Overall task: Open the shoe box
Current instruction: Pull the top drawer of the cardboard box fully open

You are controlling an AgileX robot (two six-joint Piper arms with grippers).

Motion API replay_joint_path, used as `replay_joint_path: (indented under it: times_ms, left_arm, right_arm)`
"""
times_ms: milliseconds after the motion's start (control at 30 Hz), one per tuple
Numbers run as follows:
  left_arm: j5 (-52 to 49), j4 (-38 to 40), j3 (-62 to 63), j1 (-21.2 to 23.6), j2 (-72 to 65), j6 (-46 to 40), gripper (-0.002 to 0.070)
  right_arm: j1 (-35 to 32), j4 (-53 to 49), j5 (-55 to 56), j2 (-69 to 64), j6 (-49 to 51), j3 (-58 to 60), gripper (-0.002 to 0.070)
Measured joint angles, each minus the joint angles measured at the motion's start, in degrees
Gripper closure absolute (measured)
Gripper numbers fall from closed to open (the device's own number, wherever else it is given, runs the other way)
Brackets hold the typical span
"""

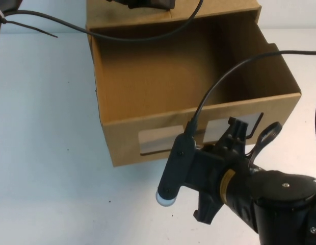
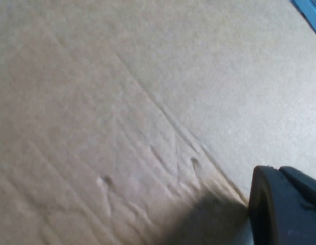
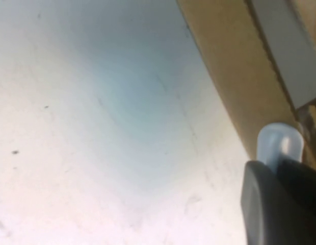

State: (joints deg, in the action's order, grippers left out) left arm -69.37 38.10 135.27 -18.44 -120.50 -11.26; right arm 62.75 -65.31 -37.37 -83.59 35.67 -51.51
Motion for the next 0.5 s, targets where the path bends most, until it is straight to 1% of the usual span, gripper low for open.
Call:
replay_joint_path:
  times_ms: [100, 133, 200, 300, 333, 400, 500]
  left_arm:
    - [-0.14, 0.15, 0.00, 0.00, 0.00, 0.00, 0.0680]
    - [-0.13, 0.15, 0.00, 0.00, 0.00, 0.00, 0.0680]
    - [-0.13, 0.15, 0.00, 0.00, 0.00, 0.00, 0.0680]
    - [-0.13, 0.15, 0.37, 0.00, 0.00, 0.00, 0.0680]
    - [-0.28, 0.05, 0.78, 0.00, -0.02, 0.00, 0.0680]
    - [-0.83, -0.48, 2.00, 0.00, -0.15, 0.00, 0.0680]
    - [-2.27, -0.89, 5.00, 0.00, -0.61, 0.00, 0.0680]
  right_arm:
    - [0.10, 3.32, -0.25, 0.27, -0.12, 0.00, 0.0639]
    - [0.39, 4.96, -0.69, 0.51, 0.04, 0.10, 0.0618]
    - [1.15, 7.17, -1.48, 1.47, 0.16, 0.22, 0.0553]
    - [2.90, 8.56, -1.56, 3.68, 0.16, 0.22, 0.0419]
    - [3.51, 8.86, -1.83, 4.61, 0.16, 0.22, 0.0388]
    - [4.77, 9.43, -2.54, 6.37, 0.16, 0.12, 0.0364]
    - [6.84, 10.26, -5.26, 9.30, 0.16, -0.85, 0.0384]
